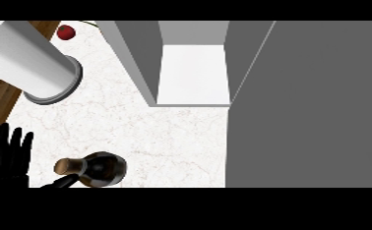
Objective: Pick up the wine, place it into the cabinet and close the cabinet
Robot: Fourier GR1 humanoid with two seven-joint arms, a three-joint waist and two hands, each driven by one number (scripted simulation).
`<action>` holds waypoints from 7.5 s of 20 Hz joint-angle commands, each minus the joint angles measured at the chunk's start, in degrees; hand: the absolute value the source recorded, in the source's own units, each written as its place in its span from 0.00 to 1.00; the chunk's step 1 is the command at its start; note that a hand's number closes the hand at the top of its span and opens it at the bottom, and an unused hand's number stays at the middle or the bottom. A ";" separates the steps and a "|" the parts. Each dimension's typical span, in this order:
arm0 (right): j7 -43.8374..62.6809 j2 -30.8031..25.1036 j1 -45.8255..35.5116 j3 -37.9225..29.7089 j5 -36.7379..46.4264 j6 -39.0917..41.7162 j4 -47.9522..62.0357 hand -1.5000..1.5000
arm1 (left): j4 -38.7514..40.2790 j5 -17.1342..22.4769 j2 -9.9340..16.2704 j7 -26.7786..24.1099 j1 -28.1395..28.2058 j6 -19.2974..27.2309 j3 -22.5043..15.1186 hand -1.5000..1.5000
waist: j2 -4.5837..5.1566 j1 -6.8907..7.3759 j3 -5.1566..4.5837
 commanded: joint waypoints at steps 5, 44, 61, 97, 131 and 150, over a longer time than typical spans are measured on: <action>-0.60 0.81 2.34 -0.60 -0.22 1.41 -1.76 0.00 | 9.17 2.26 -0.38 -8.50 2.89 -4.79 2.00 0.00 | 0.00 -0.09 0.01; -0.74 1.45 2.16 0.24 1.88 3.04 -1.46 0.00 | 51.84 6.35 -0.45 -33.58 -10.17 -11.53 2.42 0.00 | 0.03 -0.21 0.03; -1.34 0.77 3.06 -2.54 -1.50 4.46 -1.68 0.00 | 70.02 12.02 1.40 -44.24 -17.50 -23.26 4.59 1.00 | 0.05 -0.51 0.02; -1.18 2.20 0.80 -0.51 2.47 3.08 1.06 0.00 | 42.01 7.78 3.70 -42.72 -5.67 -34.07 -8.35 1.00 | -0.02 0.00 0.07; -2.22 1.09 1.57 -3.54 -0.79 4.81 2.06 0.00 | 33.58 3.89 -0.47 -18.38 -40.87 8.82 -23.33 1.00 | 0.06 -0.78 0.03; -2.94 1.51 -2.66 -3.31 1.52 3.63 6.23 0.00 | 57.03 19.59 -0.47 -34.27 -50.04 20.82 -37.32 1.00 | 0.16 -0.85 0.00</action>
